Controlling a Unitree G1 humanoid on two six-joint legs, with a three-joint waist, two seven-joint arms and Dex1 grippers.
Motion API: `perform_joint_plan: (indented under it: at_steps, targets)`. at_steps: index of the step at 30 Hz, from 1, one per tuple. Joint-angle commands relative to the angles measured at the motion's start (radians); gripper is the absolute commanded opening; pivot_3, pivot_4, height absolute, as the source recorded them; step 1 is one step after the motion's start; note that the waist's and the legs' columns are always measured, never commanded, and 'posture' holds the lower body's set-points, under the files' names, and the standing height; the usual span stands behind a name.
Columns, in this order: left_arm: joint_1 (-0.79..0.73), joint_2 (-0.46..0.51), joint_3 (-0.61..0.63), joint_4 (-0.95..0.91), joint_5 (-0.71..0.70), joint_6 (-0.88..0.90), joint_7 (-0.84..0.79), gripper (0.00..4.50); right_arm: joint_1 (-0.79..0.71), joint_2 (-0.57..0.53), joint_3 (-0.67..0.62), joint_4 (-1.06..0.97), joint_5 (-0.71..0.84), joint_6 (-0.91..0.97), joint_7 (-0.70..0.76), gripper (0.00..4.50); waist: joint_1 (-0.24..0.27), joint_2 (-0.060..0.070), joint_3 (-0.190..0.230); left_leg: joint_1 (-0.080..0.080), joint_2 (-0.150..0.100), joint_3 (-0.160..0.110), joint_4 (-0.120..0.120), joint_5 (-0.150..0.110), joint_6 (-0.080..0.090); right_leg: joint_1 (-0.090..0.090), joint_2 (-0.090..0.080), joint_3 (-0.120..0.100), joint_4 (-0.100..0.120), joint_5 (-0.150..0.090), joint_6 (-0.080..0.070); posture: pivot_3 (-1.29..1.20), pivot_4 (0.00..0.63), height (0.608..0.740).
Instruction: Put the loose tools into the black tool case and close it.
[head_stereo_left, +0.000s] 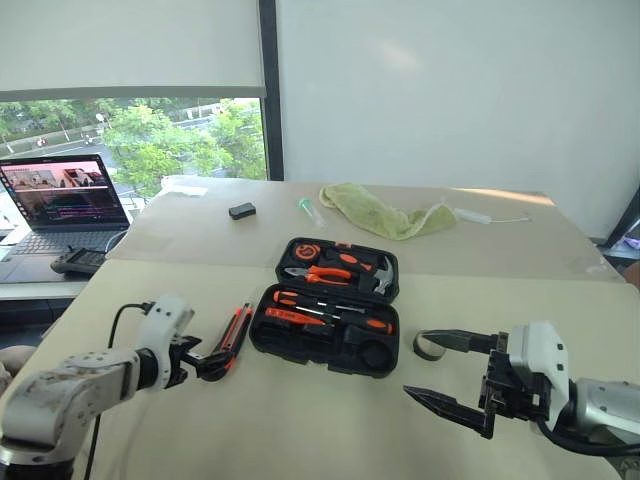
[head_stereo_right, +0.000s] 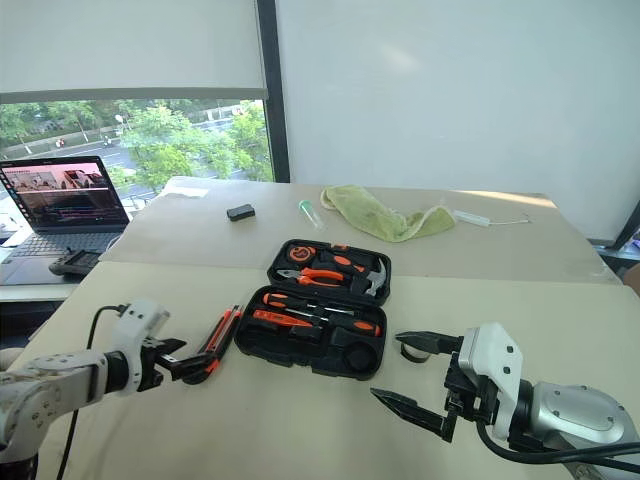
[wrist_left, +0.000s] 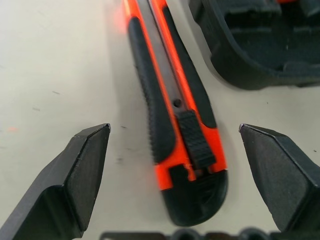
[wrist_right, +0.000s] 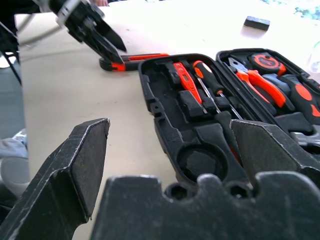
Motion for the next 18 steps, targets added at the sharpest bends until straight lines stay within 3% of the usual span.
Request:
perform_joint_plan:
  at_steps: [1, 4, 9, 12, 14, 16, 18]
  targets:
    - [-0.008, -0.041, -0.055, -0.024, 0.076, 0.02, 0.12, 4.45, -0.015, -0.015, -0.016, -0.023, 0.006, -0.018, 0.001, 4.5, 0.002, 0.0, 0.0, 0.0, 0.0, 0.0, 0.0, 0.0, 0.0, 0.0, -0.001, 0.0, 0.0, 0.0, 0.0, 0.0, 0.15, 0.74]
    - [-0.002, -0.085, -0.076, -0.021, 0.104, 0.0, 0.162, 3.67, -0.016, -0.018, -0.017, -0.023, 0.005, -0.02, 0.0, 4.5, 0.007, 0.002, -0.001, 0.002, 0.0, 0.0, 0.0, 0.0, 0.0, 0.002, -0.001, 0.0, 0.0, 0.0, 0.0, 0.0, 0.15, 0.74]
    - [0.022, -0.116, -0.052, 0.002, 0.127, -0.106, 0.15, 1.83, -0.018, -0.016, -0.017, -0.024, -0.002, -0.022, -0.007, 4.5, 0.016, 0.002, -0.001, 0.002, 0.0, 0.0, 0.0, 0.0, 0.0, 0.002, -0.002, 0.0, 0.0, -0.002, -0.004, 0.0, 0.15, 0.74]
    - [-0.025, -0.135, 0.045, 0.047, 0.081, -0.23, 0.086, 1.79, -0.02, -0.014, -0.015, -0.026, -0.002, -0.021, -0.015, 4.5, 0.02, 0.002, -0.001, 0.001, 0.0, 0.0, 0.0, 0.0, 0.0, 0.001, -0.002, 0.0, 0.0, -0.004, -0.007, 0.0, 0.15, 0.74]
    - [-0.164, -0.097, 0.101, 0.116, -0.026, -0.291, -0.071, 1.79, -0.002, -0.006, -0.027, -0.038, 0.005, -0.022, -0.019, 4.5, 0.021, 0.0, 0.001, 0.0, 0.0, 0.0, 0.0, 0.0, 0.0, 0.0, -0.002, -0.001, 0.0, -0.004, -0.007, 0.0, 0.15, 0.74]
    - [-0.266, 0.019, 0.012, 0.168, -0.06, -0.351, -0.333, 1.79, 0.023, 0.004, -0.042, -0.051, 0.016, -0.025, -0.02, 4.5, 0.027, -0.005, 0.003, -0.004, -0.001, -0.001, 0.001, 0.002, -0.001, -0.001, 0.0, -0.004, 0.001, -0.003, -0.008, 0.0, 0.15, 0.74]
    - [-0.334, 0.099, -0.115, 0.235, -0.007, -0.451, -0.531, 1.79, 0.037, 0.006, -0.049, -0.057, 0.017, -0.027, -0.017, 4.5, 0.024, -0.006, 0.003, -0.005, -0.001, -0.002, 0.002, 0.003, -0.002, -0.002, 0.008, -0.009, -0.001, -0.002, -0.01, 0.0, 0.15, 0.74]
